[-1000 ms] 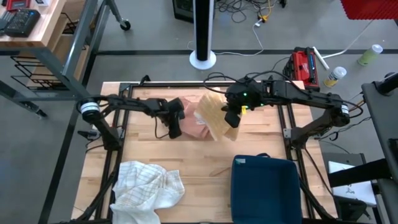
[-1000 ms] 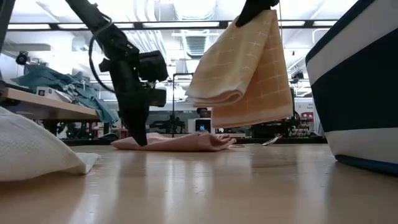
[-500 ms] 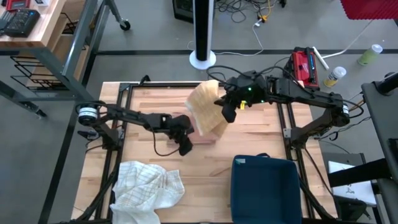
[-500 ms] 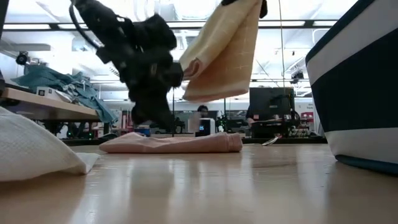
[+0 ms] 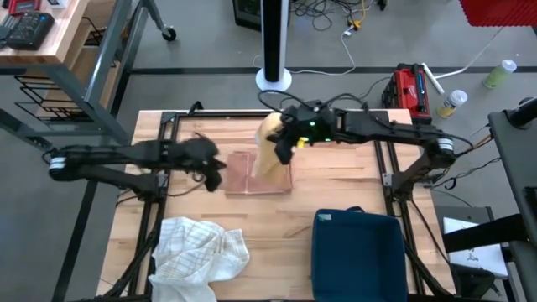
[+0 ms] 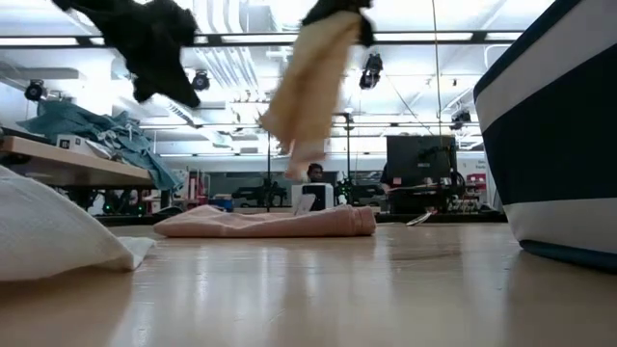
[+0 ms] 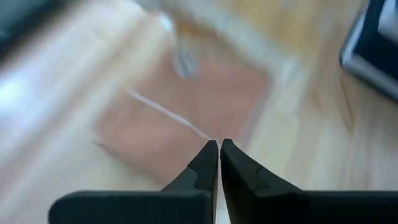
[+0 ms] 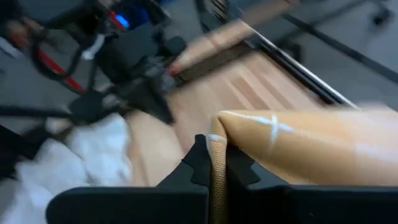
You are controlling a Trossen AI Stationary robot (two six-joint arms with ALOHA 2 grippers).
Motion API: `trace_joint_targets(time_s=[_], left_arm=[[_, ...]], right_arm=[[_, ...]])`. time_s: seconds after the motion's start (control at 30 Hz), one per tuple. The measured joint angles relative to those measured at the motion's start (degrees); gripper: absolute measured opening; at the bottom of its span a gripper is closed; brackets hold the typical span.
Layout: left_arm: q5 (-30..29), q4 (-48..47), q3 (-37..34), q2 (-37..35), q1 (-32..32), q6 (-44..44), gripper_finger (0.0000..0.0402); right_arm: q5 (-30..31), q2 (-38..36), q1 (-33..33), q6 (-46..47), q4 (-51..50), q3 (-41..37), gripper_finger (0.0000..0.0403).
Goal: Fold towel
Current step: Stack the folded yellow towel on top of the folded brown towel
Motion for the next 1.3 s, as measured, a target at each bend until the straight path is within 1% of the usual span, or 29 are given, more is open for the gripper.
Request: trace_joint_targets(time_s=[0.1, 0.17, 0.23, 0.37, 0.5, 0.57, 0.77, 0.97, 1.07, 1.13, 1.3], left_arm=[[-5.72, 0.50, -1.42, -7.62, 0.03, 0.69, 0.0005], [-8.39, -0.06, -2.64, -11.93, 0.04, 0.86, 0.0005], [-9.53, 0.10, -3.40, -15.58, 0.04, 0.96, 0.0007], [-10.65, 0.12, -5.72, -21.11, 0.04, 1.53, 0.0010], [-10.83, -0.05, -8.78, -24.16, 0.04, 1.54, 0.0008], [-10.83, 0.04, -10.63, -24.96, 0.04, 0.75, 0.0004], [-10.81, 2.08, -16.78, -24.93, 0.04, -0.44, 0.0002], [-8.17, 13.61, -23.06, -21.51, 0.04, -0.37, 0.0011], [-6.81, 19.48, -24.65, -18.84, 0.02, 0.18, 0.0011], [-4.88, 21.96, -24.94, -16.84, 0.03, 1.30, 0.0009], [3.04, 28.95, -24.83, -10.32, -0.02, 6.26, 0.0006]], right_arm=[[-2.41, 3.56, 0.01, 1.17, 9.69, 0.00, 0.0000], [-2.33, 5.77, -0.04, 1.60, 14.50, 0.00, 0.0000], [-1.22, 8.19, -0.12, 1.82, 17.63, 0.00, 0.0000], [5.01, 14.21, 0.85, 1.33, 20.48, -0.02, 0.0000], [6.79, 20.02, 1.26, 2.14, 19.48, -0.22, 0.0000], [8.08, 21.52, 1.31, 2.90, 18.41, -0.22, 0.0000], [13.60, 22.10, 3.03, 2.37, 11.83, -0.46, 0.0000], [18.70, 20.82, 5.21, 5.29, 4.20, -0.19, 0.0000], [19.58, 20.90, 6.50, 6.53, 1.01, -0.29, 0.0000], [19.63, 20.90, 7.08, 8.24, -0.32, -0.31, 0.0000], [22.08, 20.90, 8.55, 9.04, -3.00, -0.44, 0.0001]])
